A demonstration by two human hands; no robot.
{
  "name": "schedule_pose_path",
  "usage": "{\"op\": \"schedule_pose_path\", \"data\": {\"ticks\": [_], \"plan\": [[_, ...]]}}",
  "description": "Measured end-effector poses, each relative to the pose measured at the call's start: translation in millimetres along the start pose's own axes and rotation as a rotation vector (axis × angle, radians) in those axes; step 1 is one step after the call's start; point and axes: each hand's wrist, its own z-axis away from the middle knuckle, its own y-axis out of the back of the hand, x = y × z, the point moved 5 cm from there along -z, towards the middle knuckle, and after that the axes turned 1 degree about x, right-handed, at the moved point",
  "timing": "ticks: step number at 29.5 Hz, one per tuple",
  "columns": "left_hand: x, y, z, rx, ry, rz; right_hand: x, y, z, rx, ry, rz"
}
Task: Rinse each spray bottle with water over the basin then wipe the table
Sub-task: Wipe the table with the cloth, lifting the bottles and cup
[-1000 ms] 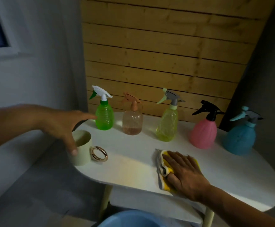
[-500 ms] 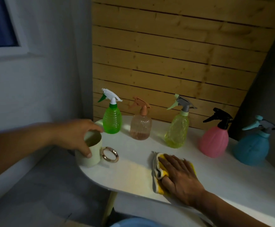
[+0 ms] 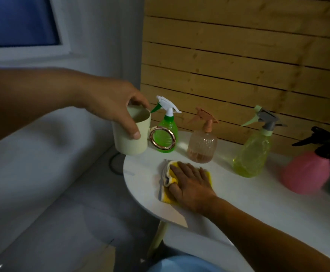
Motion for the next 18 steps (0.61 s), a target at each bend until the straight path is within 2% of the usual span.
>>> {"op": "schedule_pose_path", "data": {"ticks": [9, 18], "plan": [[2, -1, -1, -0.031, 0.014, -0.015, -78, -1, -69, -0.079, 0.193, -0.048], [-6, -17, -7, -0.043, 0.039, -0.011, -103, -11, -60, -0.110, 0.346, 0.029]]}}
